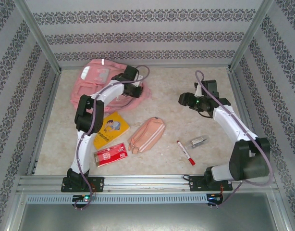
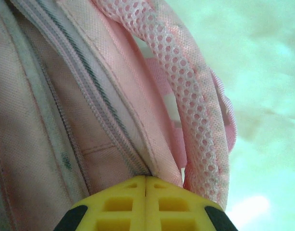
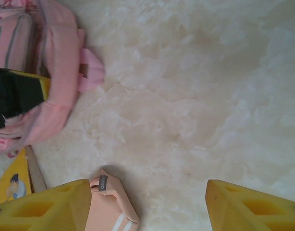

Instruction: Pack the student bag

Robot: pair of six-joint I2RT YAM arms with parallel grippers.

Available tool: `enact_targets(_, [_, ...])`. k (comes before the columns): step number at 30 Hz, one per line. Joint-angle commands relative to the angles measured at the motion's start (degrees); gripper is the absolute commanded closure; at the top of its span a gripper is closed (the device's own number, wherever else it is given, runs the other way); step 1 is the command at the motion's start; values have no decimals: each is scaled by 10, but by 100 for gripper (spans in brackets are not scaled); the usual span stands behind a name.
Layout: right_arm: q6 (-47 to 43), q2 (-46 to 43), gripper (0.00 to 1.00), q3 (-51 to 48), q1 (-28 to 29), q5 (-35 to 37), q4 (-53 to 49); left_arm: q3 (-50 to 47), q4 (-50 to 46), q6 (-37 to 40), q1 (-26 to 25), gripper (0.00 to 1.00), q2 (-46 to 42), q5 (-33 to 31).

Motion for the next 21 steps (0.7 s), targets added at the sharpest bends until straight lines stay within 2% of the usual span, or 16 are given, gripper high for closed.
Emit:
enact_targets(1, [37,53,35,36,10,-55,24,-10,-21,8,-27,100,-14,80])
enact_targets(3, [56,100,32,65,23,-65,43,-14,-31,5,-26,100,-40,85])
enact_targets(4, [63,123,32,80,29,-71,47,-14,-38,5,-26,95,-53,80])
enact_targets(6, [82,182,30,126,44,-86,48,-13,-61,2,-22,74,-86,68])
enact_targets(8, [101,234,30,168,58,-92,49,-16,-79,-20,-12,63,-120,60])
enact_targets(9, [107,258,30,189,66,-91,51,-21,-86,-41,-3,54,-139,56])
enact_targets(12, [127,316,29,240,86,-86,48,-61,-95,-127,31,36,-193,48])
enact_targets(16, [151,382,29,286,104,-84,57,-150,-121,-244,83,27,-245,-8])
enact_targets(18, [159,415,30,311,110,-93,59,-202,-122,-271,109,26,-258,-25])
enact_targets(21, [175,459,41,347,112,-132,72,-265,-119,-311,152,24,-265,-51])
